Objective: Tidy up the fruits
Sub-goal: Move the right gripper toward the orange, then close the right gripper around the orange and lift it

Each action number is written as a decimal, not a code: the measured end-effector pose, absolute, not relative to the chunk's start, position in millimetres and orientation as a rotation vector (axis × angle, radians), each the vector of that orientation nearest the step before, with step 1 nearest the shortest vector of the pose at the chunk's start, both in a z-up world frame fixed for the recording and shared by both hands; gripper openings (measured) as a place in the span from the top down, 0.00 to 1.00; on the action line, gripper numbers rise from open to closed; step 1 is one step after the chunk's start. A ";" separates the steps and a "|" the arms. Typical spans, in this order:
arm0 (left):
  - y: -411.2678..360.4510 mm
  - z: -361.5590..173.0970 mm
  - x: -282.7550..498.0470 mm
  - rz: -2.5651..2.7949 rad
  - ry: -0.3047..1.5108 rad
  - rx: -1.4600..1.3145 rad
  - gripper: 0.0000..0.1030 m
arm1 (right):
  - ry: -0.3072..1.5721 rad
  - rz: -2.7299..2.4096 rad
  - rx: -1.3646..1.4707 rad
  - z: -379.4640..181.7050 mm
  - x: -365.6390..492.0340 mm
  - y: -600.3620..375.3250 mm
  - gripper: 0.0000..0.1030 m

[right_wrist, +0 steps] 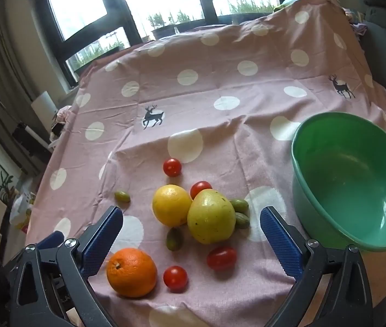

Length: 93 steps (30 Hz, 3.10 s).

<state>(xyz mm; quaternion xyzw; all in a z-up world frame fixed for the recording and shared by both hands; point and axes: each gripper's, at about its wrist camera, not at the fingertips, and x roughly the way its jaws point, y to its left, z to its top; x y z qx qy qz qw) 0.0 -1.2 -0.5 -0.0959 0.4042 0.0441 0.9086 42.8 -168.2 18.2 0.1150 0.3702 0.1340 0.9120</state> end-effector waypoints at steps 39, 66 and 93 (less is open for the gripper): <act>-4.2 -1.8 2.9 0.028 0.887 -0.242 0.10 | 0.824 0.319 0.247 8.6 50.7 -156.3 0.07; -5.3 -22.3 -13.7 -0.044 1.009 -0.280 0.23 | 1.005 0.497 0.359 -11.9 52.5 -138.1 0.28; -13.2 -44.0 -5.3 -0.163 1.061 -0.380 0.38 | 1.155 0.603 0.357 -43.5 61.7 -111.6 0.39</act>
